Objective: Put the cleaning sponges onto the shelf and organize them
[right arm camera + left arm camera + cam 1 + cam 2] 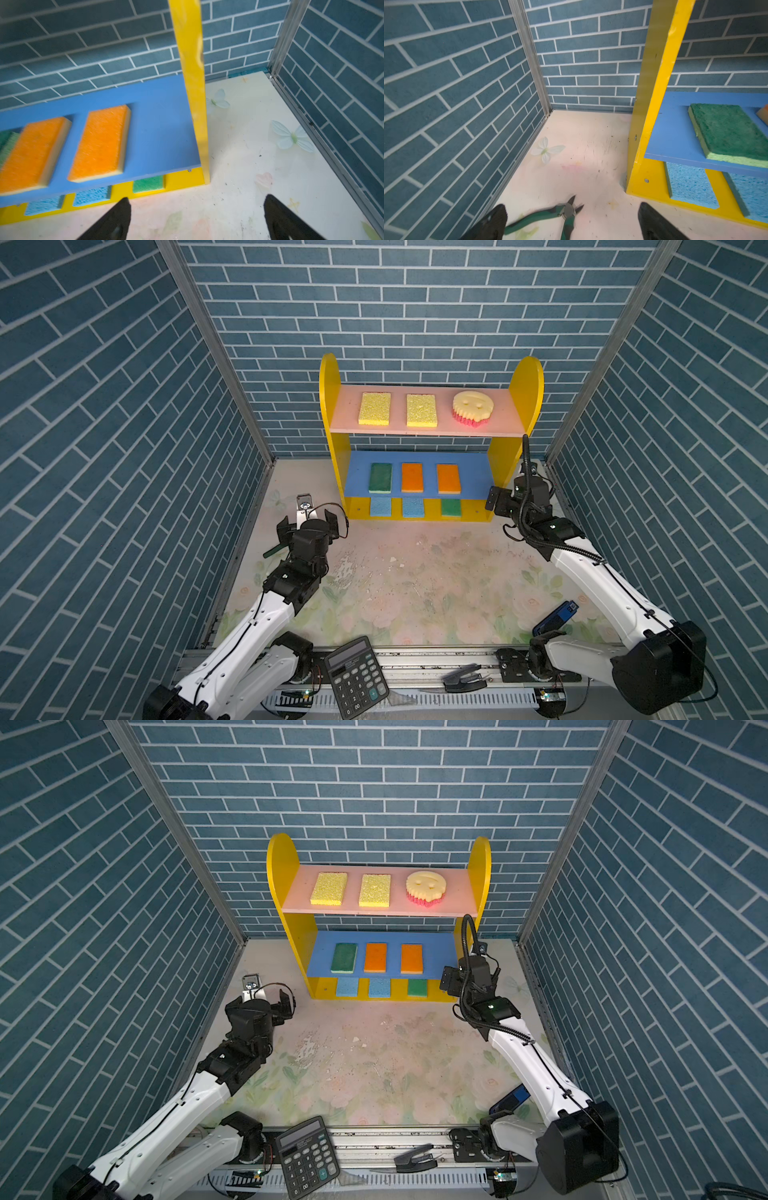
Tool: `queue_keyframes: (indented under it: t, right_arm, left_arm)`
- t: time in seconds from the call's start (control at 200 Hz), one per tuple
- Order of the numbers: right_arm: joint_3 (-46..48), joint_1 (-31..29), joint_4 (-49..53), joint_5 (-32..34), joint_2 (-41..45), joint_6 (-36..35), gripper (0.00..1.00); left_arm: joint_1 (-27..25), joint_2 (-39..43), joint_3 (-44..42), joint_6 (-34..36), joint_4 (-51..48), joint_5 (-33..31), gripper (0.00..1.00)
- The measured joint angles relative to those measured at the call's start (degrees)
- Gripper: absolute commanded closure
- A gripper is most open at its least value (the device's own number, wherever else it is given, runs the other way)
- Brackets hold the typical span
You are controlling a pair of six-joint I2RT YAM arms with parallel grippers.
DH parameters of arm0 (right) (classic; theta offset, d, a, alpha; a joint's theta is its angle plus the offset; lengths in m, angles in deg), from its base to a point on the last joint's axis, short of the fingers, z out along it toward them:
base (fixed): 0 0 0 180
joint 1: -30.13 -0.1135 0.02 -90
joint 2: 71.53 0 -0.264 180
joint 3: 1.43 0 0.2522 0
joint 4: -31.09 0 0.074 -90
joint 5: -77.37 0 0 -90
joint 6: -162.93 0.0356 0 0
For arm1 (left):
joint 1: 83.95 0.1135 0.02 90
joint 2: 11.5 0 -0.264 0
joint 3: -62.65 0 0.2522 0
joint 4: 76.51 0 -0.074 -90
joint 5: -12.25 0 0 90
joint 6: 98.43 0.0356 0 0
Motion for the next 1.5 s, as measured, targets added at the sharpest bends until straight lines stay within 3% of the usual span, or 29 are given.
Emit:
queue_keyframes:
  t: [0.175, 0.465, 0.72, 0.85, 1.015, 1.125, 1.285, 1.5]
  right_arm:
    - [8.15, 0.00, -5.20, 1.55, 3.89, -3.61, 0.01]
    - [29.22, 0.02, -29.86, 1.01, 13.84, -12.00, 0.01]
    - [30.10, 0.15, -31.21, 4.90, 14.05, -16.15, 0.01]
    - [30.69, 0.48, -34.23, 6.86, 9.88, -16.35, 0.01]
    - [30.56, 1.25, -34.27, 9.81, 3.54, -17.22, 0.01]
    - [30.56, 1.70, -34.32, 15.34, -0.24, -17.53, 0.02]
    - [30.67, 4.57, -35.28, 19.37, -5.44, -17.35, 0.01]
    - [33.73, 8.70, -52.11, 16.83, -9.97, -17.92, 0.01]
  left_arm:
    - [0.04, 0.81, -10.23, 4.09, 13.22, -0.28, 0.00]
    - [0.04, -5.99, -8.24, 5.14, 16.04, -6.36, 0.00]
    - [0.04, -4.37, -14.73, 8.44, 22.36, -6.91, 0.00]
    - [0.07, -8.37, -15.56, 9.01, 24.79, -8.35, 0.00]
    - [0.92, -16.79, -15.06, 10.84, 27.26, -5.62, 0.00]
    - [2.27, -22.29, -11.67, 12.44, 27.39, -2.51, 0.00]
    - [5.33, -29.42, -9.16, 14.10, 34.95, 2.25, 0.00]
    - [9.94, -31.85, -6.38, 14.51, 36.04, 11.65, 0.00]
